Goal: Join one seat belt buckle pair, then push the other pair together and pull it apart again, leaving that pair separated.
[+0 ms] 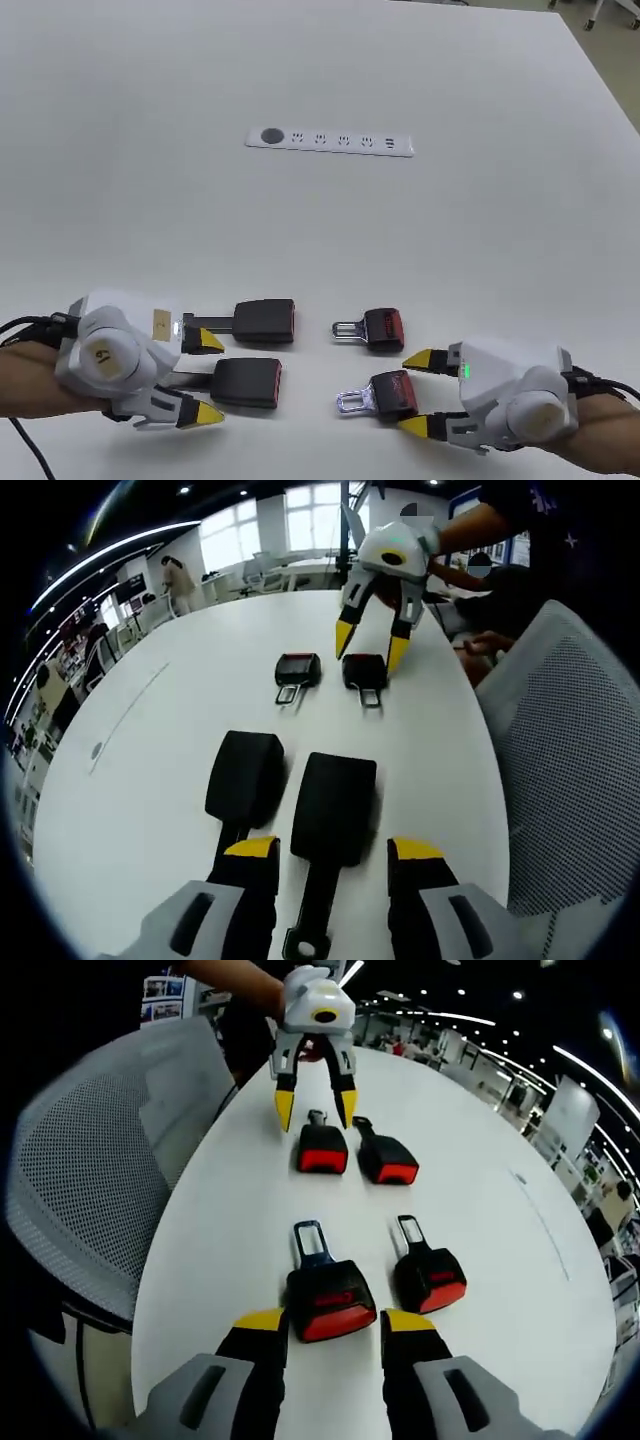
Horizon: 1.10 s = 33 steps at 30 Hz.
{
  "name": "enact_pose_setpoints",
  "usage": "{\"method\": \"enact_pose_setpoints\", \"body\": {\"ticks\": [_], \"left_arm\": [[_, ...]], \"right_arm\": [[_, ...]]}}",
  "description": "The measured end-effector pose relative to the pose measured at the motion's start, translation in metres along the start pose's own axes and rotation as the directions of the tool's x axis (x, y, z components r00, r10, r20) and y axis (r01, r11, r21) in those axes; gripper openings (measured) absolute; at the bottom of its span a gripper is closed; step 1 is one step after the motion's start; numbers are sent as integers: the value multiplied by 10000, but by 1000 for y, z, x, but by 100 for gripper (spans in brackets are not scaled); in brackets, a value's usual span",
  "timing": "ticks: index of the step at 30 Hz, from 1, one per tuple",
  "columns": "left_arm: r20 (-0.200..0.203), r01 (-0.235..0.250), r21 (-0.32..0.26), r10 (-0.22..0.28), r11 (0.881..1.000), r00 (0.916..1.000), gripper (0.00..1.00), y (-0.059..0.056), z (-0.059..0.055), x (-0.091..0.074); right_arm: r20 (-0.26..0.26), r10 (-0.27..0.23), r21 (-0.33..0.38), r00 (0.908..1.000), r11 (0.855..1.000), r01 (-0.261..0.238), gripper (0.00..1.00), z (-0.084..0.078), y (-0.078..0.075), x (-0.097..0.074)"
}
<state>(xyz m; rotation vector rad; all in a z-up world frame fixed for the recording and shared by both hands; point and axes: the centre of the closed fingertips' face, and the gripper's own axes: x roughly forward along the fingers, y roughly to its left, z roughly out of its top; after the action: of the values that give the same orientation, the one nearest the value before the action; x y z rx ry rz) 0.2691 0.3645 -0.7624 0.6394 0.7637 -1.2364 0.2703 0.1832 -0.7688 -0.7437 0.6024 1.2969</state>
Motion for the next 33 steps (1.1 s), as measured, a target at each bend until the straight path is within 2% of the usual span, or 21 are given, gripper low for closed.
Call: {"method": "enact_pose_setpoints", "body": {"ticks": [8,18,33], "left_arm": [[-248,329,357,-321,9988,9992,40,2,5,7],[-573,695,669,-657,9953,9962,33,1,0,11],[-632,843,998,-782,9914,9949,32,2,-2,13]], "right_arm": [[34,61,187,10000,9998,-62,33,1,0,4],[63,42,61,10000,10000,-42,33,4,-1,7],[138,44,-15,9999,10000,-43,30,3,0,6]]}}
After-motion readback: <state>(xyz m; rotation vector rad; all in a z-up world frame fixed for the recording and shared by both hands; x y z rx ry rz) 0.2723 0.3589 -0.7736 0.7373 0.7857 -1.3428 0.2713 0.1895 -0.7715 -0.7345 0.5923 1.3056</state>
